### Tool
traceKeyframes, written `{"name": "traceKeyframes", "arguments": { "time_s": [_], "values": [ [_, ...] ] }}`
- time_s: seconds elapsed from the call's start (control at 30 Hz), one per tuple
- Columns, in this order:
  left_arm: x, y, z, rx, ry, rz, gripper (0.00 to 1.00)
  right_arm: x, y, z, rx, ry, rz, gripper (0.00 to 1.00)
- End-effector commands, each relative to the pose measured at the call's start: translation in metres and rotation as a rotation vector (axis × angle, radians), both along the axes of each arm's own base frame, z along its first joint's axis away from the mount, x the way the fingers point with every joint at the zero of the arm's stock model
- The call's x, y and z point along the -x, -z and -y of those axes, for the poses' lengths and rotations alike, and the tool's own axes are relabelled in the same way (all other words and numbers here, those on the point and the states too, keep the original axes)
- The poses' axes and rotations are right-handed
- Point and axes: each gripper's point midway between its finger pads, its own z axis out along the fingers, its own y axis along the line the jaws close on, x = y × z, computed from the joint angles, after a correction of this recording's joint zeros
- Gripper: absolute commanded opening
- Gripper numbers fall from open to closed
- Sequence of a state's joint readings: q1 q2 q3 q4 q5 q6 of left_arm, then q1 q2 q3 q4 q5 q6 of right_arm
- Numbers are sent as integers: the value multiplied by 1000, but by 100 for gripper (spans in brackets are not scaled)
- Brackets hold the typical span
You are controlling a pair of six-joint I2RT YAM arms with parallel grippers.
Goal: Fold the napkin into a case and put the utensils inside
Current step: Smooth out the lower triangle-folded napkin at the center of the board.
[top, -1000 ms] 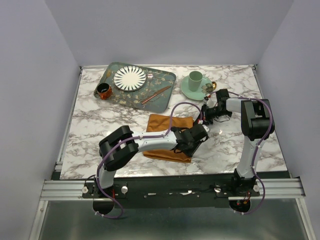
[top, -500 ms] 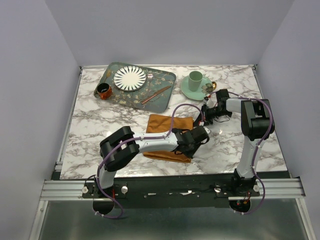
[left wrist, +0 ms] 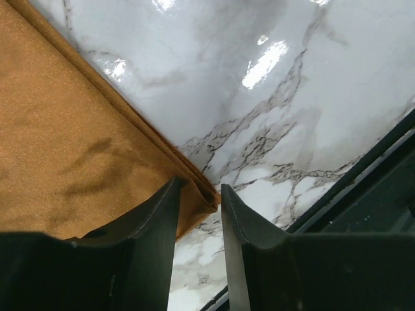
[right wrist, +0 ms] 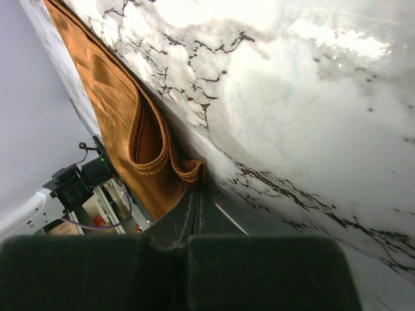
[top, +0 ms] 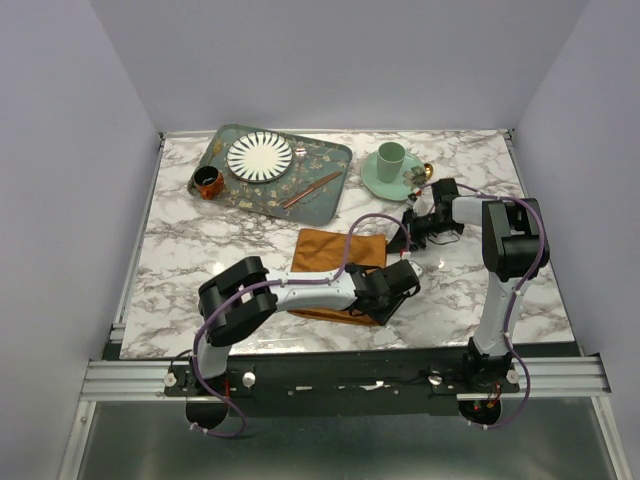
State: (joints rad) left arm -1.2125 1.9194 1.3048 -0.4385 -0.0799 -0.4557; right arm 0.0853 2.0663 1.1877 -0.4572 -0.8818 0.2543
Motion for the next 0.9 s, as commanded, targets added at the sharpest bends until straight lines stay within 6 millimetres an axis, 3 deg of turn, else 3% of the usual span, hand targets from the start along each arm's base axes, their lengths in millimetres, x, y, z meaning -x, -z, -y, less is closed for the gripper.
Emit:
{"name": "traceKeyframes", "arguments": {
  "time_s": [0.0, 0.23, 0.63, 0.8, 0.87],
  "values": [
    [-3, -17, 3, 29, -5, 63, 43, 3, 19, 8, 81, 4, 4, 1],
    [-7, -15, 5, 9, -8, 67, 40, 2, 17, 7, 79, 7, 4, 1],
    [-7, -6, 3, -3, -14, 32, 19, 2, 17, 7, 76, 6, 2, 1],
    [-4, -3, 2, -5, -11, 20, 22, 3, 19, 7, 78, 6, -1, 1],
    [-4, -5, 3, 1, -10, 21, 34, 3, 20, 7, 80, 6, -3, 1]
  ]
}}
